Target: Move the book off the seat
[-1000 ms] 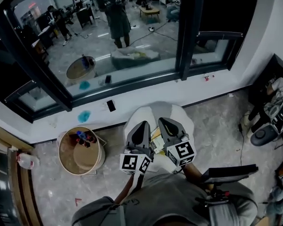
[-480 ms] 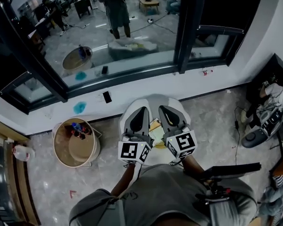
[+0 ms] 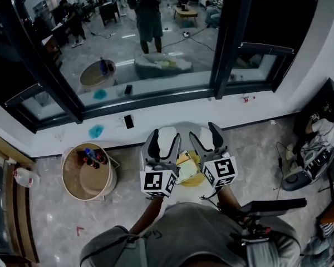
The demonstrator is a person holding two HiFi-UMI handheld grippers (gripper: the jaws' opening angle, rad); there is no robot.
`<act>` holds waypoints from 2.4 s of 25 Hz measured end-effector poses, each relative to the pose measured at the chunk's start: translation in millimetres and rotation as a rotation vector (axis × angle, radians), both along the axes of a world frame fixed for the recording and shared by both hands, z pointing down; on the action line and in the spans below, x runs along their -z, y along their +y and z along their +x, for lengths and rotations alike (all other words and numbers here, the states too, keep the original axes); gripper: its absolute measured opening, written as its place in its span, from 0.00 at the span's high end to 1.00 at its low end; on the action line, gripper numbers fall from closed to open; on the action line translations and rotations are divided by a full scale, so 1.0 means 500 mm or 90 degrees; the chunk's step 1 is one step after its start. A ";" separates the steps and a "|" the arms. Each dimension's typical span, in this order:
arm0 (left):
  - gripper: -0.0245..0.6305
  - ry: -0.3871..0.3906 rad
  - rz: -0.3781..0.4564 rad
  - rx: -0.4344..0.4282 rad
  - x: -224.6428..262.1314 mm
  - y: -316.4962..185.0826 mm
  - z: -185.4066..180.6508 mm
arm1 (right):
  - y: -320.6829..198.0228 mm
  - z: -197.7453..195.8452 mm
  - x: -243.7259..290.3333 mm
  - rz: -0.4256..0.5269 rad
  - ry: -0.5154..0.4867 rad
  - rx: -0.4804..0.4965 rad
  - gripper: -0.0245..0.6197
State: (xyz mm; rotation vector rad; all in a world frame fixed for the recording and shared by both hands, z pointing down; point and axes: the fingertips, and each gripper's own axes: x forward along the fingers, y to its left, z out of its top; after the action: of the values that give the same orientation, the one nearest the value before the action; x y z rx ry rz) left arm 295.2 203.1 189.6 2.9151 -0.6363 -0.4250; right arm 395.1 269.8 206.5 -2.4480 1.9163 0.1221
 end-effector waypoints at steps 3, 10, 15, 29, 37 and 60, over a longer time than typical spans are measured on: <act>0.51 -0.007 0.006 0.000 -0.005 0.003 0.011 | 0.004 0.005 -0.005 0.000 -0.005 0.003 0.50; 0.51 -0.013 0.015 -0.011 -0.001 -0.008 0.046 | 0.002 0.036 -0.003 -0.006 -0.007 -0.005 0.50; 0.52 -0.019 0.010 -0.017 -0.010 -0.018 0.060 | -0.004 0.054 -0.003 -0.018 -0.008 -0.009 0.50; 0.55 -0.068 -0.029 -0.015 -0.066 -0.059 0.072 | -0.041 0.063 -0.084 -0.107 -0.042 0.011 0.50; 0.55 -0.106 -0.043 -0.027 -0.131 -0.090 0.118 | -0.064 0.100 -0.143 -0.146 -0.055 0.011 0.50; 0.55 -0.278 -0.192 -0.030 -0.599 -0.139 0.211 | -0.125 0.179 -0.620 -0.316 -0.122 0.050 0.50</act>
State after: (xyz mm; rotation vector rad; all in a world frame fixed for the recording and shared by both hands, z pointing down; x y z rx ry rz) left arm 400.8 133.5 489.0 2.7290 -0.6145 0.3012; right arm 484.4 207.2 516.6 -2.5249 2.1525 -0.6411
